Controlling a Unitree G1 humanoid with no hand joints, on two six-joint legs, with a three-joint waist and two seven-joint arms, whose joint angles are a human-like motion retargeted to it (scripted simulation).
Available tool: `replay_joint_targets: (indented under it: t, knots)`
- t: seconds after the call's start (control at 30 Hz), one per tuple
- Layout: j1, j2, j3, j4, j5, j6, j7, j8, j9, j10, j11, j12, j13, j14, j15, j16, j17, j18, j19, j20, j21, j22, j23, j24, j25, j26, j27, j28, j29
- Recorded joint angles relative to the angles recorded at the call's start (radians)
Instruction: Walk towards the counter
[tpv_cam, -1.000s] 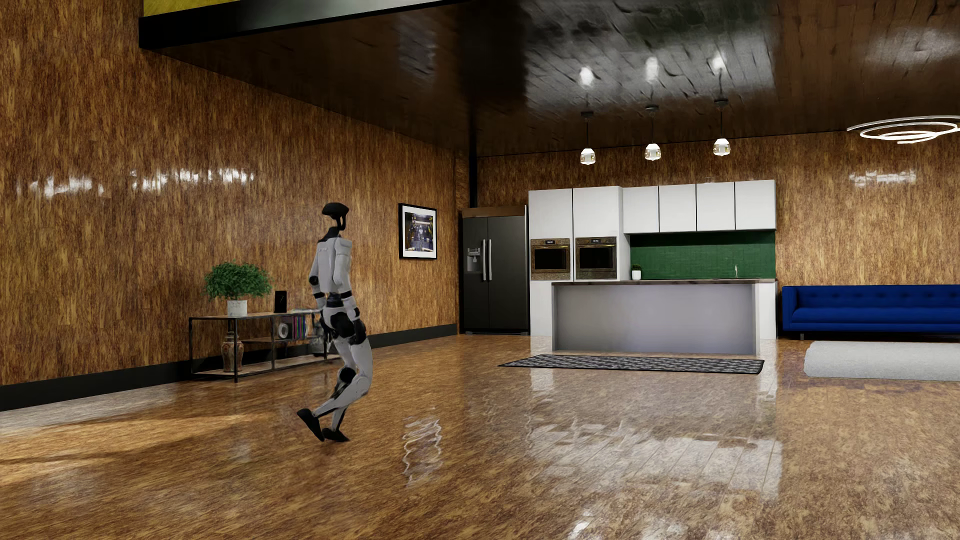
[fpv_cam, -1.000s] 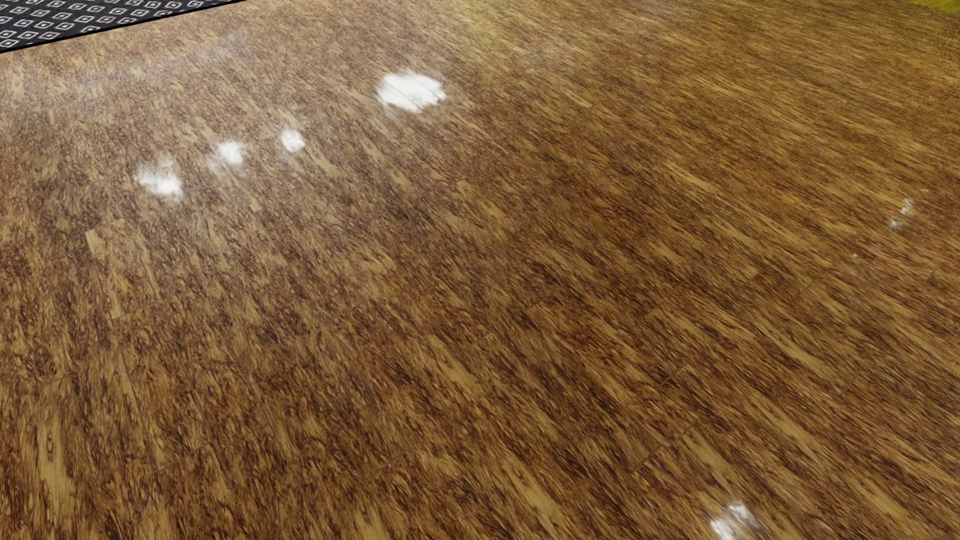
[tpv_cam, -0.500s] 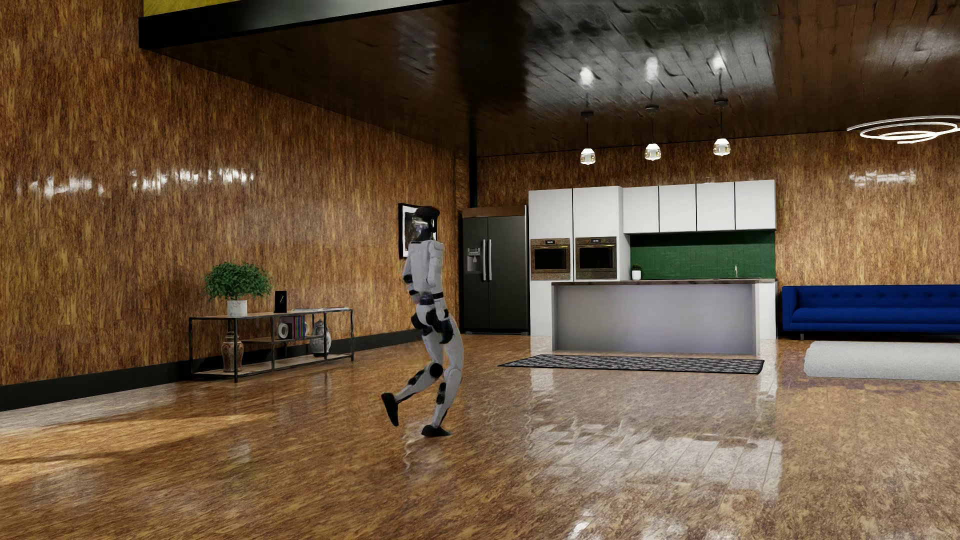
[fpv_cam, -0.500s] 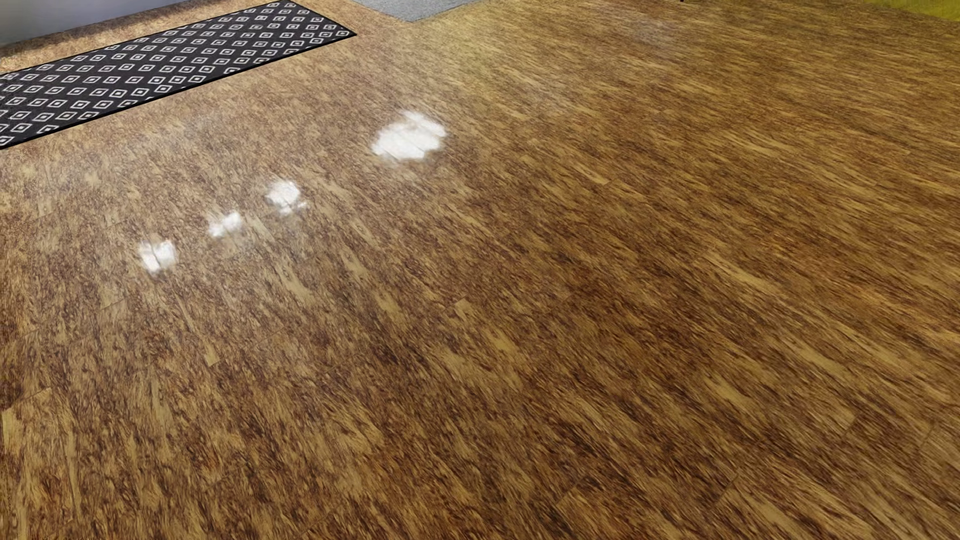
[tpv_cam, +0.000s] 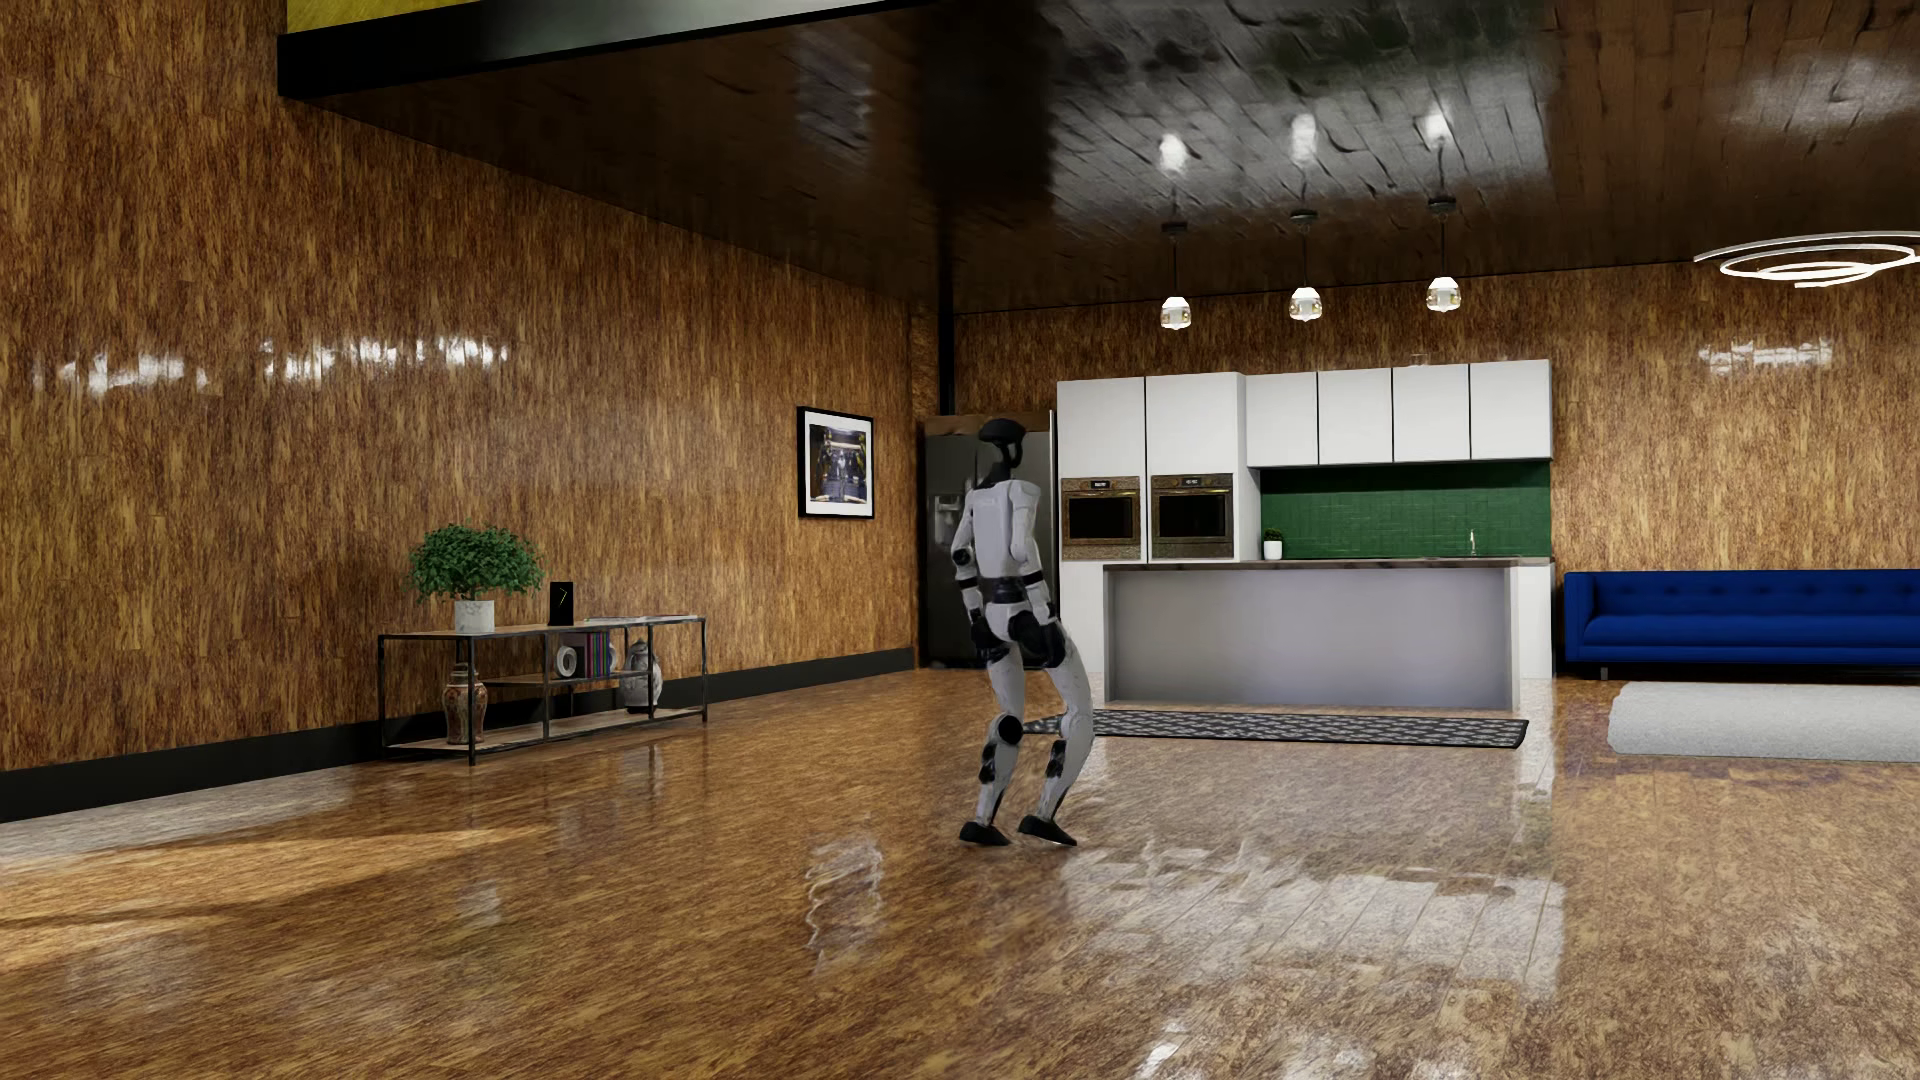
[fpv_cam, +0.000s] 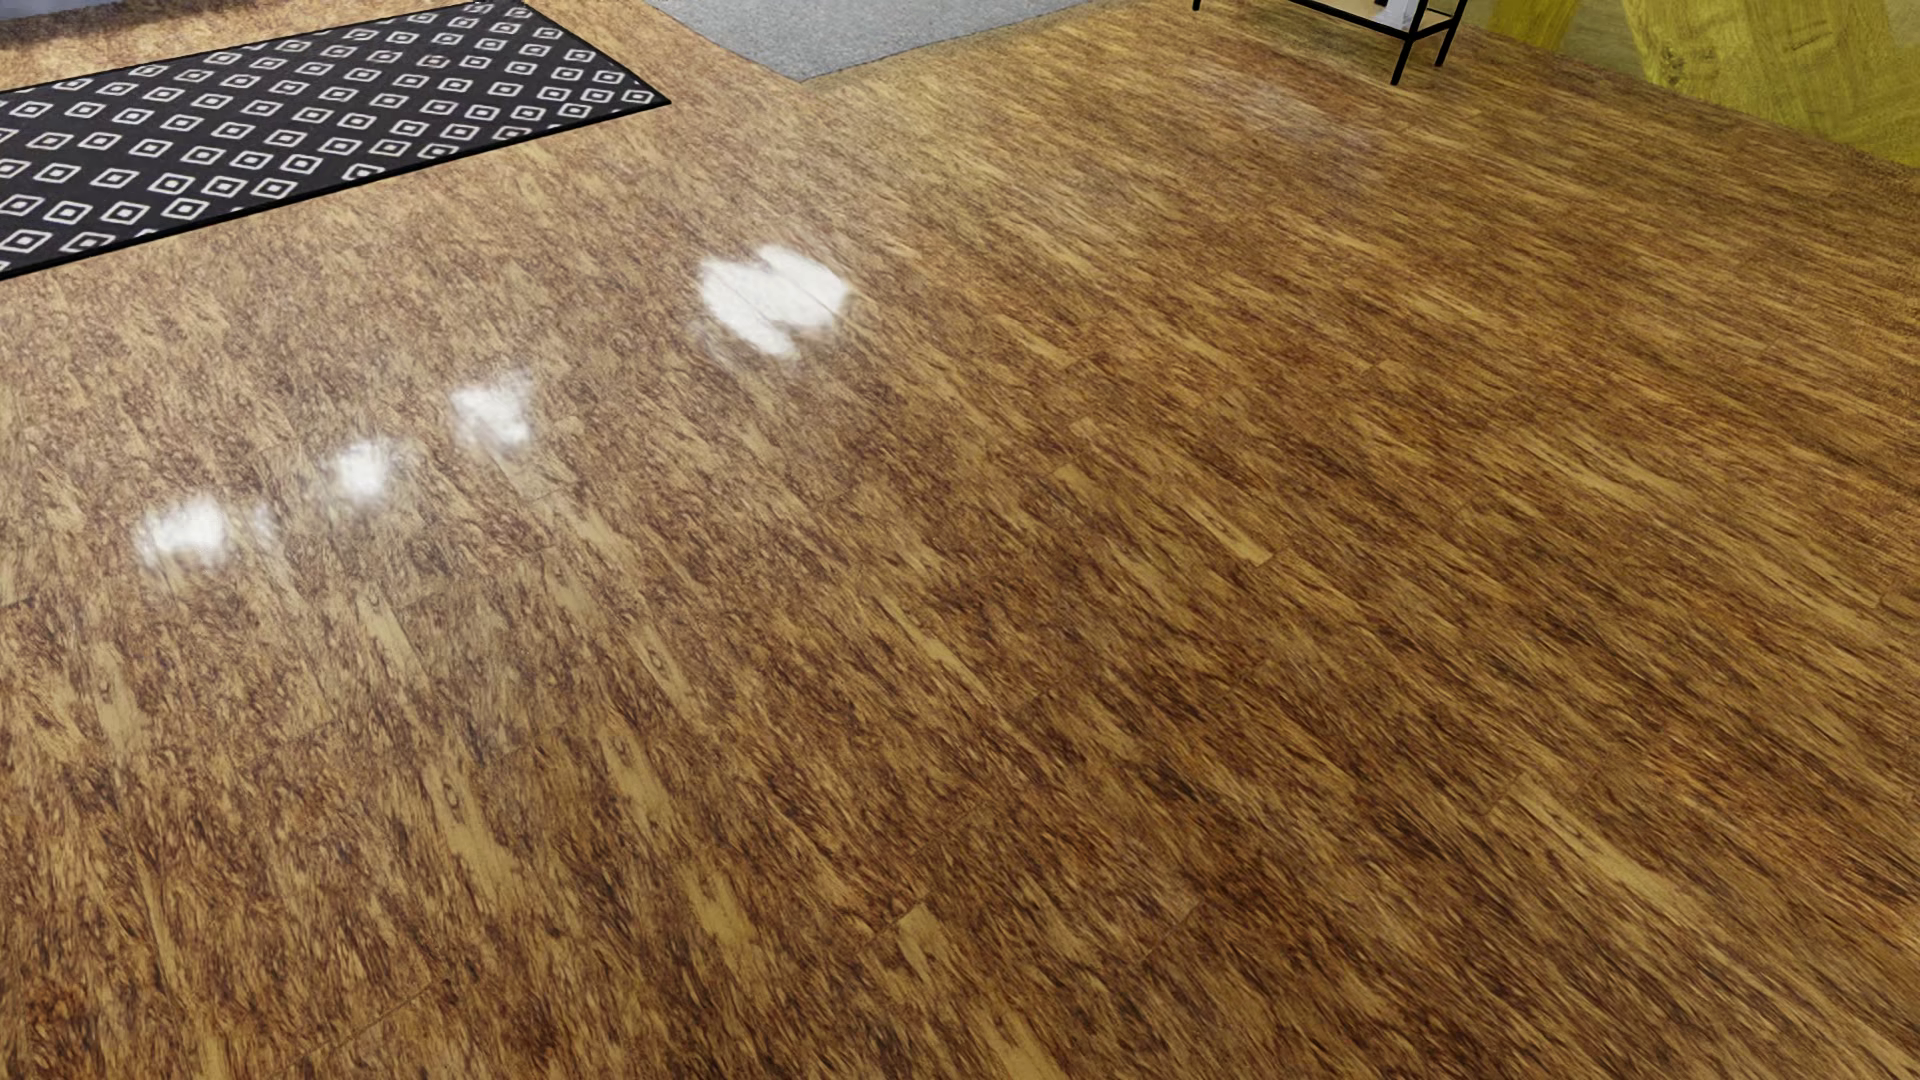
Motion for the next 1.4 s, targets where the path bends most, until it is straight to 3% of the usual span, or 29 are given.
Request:
replay_joint_targets:
  t: [0.1,0.17,0.2,0.27,0.3,0.37,0.47,0.5,0.6,0.63,0.67,0.7,0.73,0.77,0.8,0.83,0.9,1.0,1.07,1.13,1.2,1.23,1.3,1.33,1.4]
  knots:
    - [0.157,-0.122,-0.09,0.033,-0.006,0.05,0.0,0.0,-0.036,-0.061,-0.434,-0.062,0.055,-0.181,0.093,0.011,-0.015,0.0,0.0,0.099,-0.041,-0.077,0.001,0.0,0.0,0.0,0.0,0.0,0.0]
    - [0.223,-0.173,-0.151,0.051,-0.028,0.09,0.0,0.0,-0.051,0.013,-0.366,-0.08,0.084,-0.199,0.14,0.016,-0.025,0.0,0.0,0.124,-0.047,-0.105,0.019,0.0,0.0,0.0,0.0,0.0,0.0]
    - [0.225,-0.185,-0.174,0.071,-0.01,0.118,0.0,0.0,-0.049,0.127,-0.266,-0.073,0.092,-0.11,0.177,0.008,-0.025,0.0,0.0,0.166,-0.062,-0.127,0.036,0.0,0.0,0.0,0.0,0.0,0.0]
    - [0.103,-0.131,-0.156,0.1,0.01,0.161,0.0,0.0,-0.037,0.504,-0.139,-0.067,0.072,0.24,0.128,-0.026,-0.018,0.0,0.0,0.125,-0.042,-0.085,0.097,0.0,0.0,0.0,0.0,0.0,0.0]
    - [0.006,-0.076,-0.114,0.111,0.008,0.16,0.0,0.0,-0.029,0.652,-0.133,-0.069,0.06,0.332,0.09,-0.034,-0.006,0.0,0.0,0.093,-0.036,-0.074,0.112,0.0,0.0,0.0,0.0,0.0,0.0]
    - [-0.204,0.092,-0.021,0.113,-0.027,0.131,0.0,0.0,-0.018,0.702,-0.21,-0.055,0.048,0.362,0.048,-0.06,0.015,0.0,0.0,0.056,-0.022,-0.032,0.087,0.0,0.0,0.0,0.0,0.0,0.0]
    - [-0.474,0.357,0.151,0.119,-0.066,0.075,0.0,0.0,-0.025,0.375,-0.358,0.018,0.056,0.404,-0.05,-0.063,0.006,0.0,0.0,0.028,-0.004,-0.003,-0.053,0.0,0.0,0.0,0.0,0.0,0.0]
    - [-0.54,0.432,0.213,0.134,-0.069,0.07,0.0,0.0,-0.027,0.245,-0.388,0.046,0.052,0.357,-0.078,-0.052,-0.009,0.0,0.0,0.027,-0.006,-0.005,-0.102,0.0,0.0,0.0,0.0,0.0,0.0]
    - [-0.658,0.592,0.39,0.221,-0.076,0.058,0.0,0.0,-0.037,0.005,-0.405,0.125,-0.004,-0.011,-0.105,-0.024,-0.056,0.0,0.0,0.027,0.008,0.044,-0.153,0.0,0.0,0.0,0.0,0.0,0.0]
    - [-0.688,0.633,0.429,0.244,-0.093,0.041,0.0,0.0,-0.039,0.021,-0.395,0.153,-0.02,0.06,-0.057,-0.016,-0.059,0.0,0.0,0.022,0.005,0.07,-0.142,0.0,0.0,0.0,0.0,0.0,0.0]
    - [-0.738,0.652,0.438,0.235,-0.117,0.015,0.0,0.0,-0.049,0.094,-0.364,0.172,-0.025,0.268,0.038,-0.013,-0.054,0.0,0.0,0.006,-0.013,0.101,-0.128,0.0,0.0,0.0,0.0,0.0,0.0]
    - [-0.773,0.634,0.42,0.191,-0.144,-0.022,0.0,0.0,-0.057,0.184,-0.29,0.174,-0.022,0.408,0.179,-0.013,-0.042,0.0,0.0,-0.029,-0.032,0.132,-0.106,0.0,0.0,0.0,0.0,0.0,0.0]
    - [-0.758,0.583,0.39,0.14,-0.148,-0.044,0.0,0.0,-0.058,0.248,-0.163,0.161,-0.015,0.411,0.315,-0.013,-0.03,0.0,0.0,-0.06,-0.036,0.157,-0.073,0.0,0.0,0.0,0.0,0.0,0.0]
    - [-0.711,0.497,0.355,0.093,-0.134,-0.048,0.0,0.0,-0.054,0.282,0.002,0.146,-0.013,0.37,0.372,-0.013,-0.025,0.0,0.0,-0.061,-0.021,0.156,-0.043,0.0,0.0,0.0,0.0,0.0,0.0]
    - [-0.634,0.403,0.315,0.041,-0.127,-0.052,0.0,0.0,-0.04,0.279,0.169,0.131,-0.017,0.334,0.319,-0.019,-0.023,0.0,0.0,-0.028,0.001,0.143,-0.028,0.0,0.0,0.0,0.0,0.0,0.0]
    - [-0.535,0.307,0.272,-0.005,-0.095,-0.044,0.0,0.0,-0.018,0.259,0.333,0.103,-0.017,0.304,0.188,-0.027,-0.02,0.0,0.0,-0.002,0.011,0.134,-0.016,0.0,0.0,0.0,0.0,0.0,0.0]
    - [-0.309,0.091,0.168,-0.048,-0.045,-0.016,0.0,0.0,-0.013,0.143,0.363,0.045,0.006,0.161,0.004,-0.017,-0.009,0.0,0.0,0.023,0.039,0.013,-0.015,0.0,0.0,0.0,0.0,0.0,0.0]
    - [0.036,-0.071,-0.006,0.009,-0.006,0.04,0.0,0.0,0.009,-0.032,-0.03,-0.038,0.042,-0.063,-0.011,-0.005,-0.01,0.0,0.0,0.153,0.04,-0.169,-0.028,0.0,0.0,0.0,0.0,0.0,0.0]
    - [0.163,-0.139,-0.082,0.041,-0.039,0.048,0.0,0.0,-0.014,-0.082,-0.373,-0.123,0.058,-0.196,0.029,0.001,-0.01,0.0,0.0,0.194,0.026,-0.25,-0.04,0.0,0.0,0.0,0.0,0.0,0.0]
    - [0.271,-0.197,-0.126,0.086,-0.071,0.047,0.0,0.0,-0.037,-0.082,-0.473,-0.17,0.075,-0.251,0.016,0.01,-0.009,0.0,0.0,0.228,0.014,-0.313,-0.042,0.0,0.0,0.0,0.0,0.0,0.0]
    - [0.342,-0.251,-0.16,0.142,-0.054,0.067,0.0,0.0,-0.052,0.011,-0.302,-0.147,0.078,-0.157,0.052,-0.003,-0.005,0.0,0.0,0.269,0.012,-0.332,0.004,0.0,0.0,0.0,0.0,0.0,0.0]
    - [0.33,-0.269,-0.16,0.17,-0.02,0.096,0.0,0.0,-0.068,0.121,-0.197,-0.126,0.073,-0.017,0.091,-0.024,-0.002,0.0,0.0,0.27,0.019,-0.292,0.05,0.0,0.0,0.0,0.0,0.0,0.0]
    - [0.212,-0.177,-0.122,0.194,0.055,0.12,0.0,0.0,-0.06,0.481,-0.091,-0.087,0.043,0.297,0.028,-0.047,0.006,0.0,0.0,0.204,0.03,-0.184,0.124,0.0,0.0,0.0,0.0,0.0,0.0]
    - [0.103,-0.094,-0.091,0.186,0.081,0.116,0.0,0.0,-0.053,0.678,-0.112,-0.084,0.027,0.318,-0.006,-0.047,0.013,0.0,0.0,0.14,0.028,-0.132,0.128,0.0,0.0,0.0,0.0,0.0,0.0]
    - [-0.117,0.1,0.012,0.147,0.097,0.079,0.0,0.0,-0.041,0.871,-0.22,-0.05,0.0,0.238,-0.021,-0.049,0.016,0.0,0.0,0.063,0.031,-0.04,0.074,0.0,0.0,0.0,0.0,0.0,0.0]
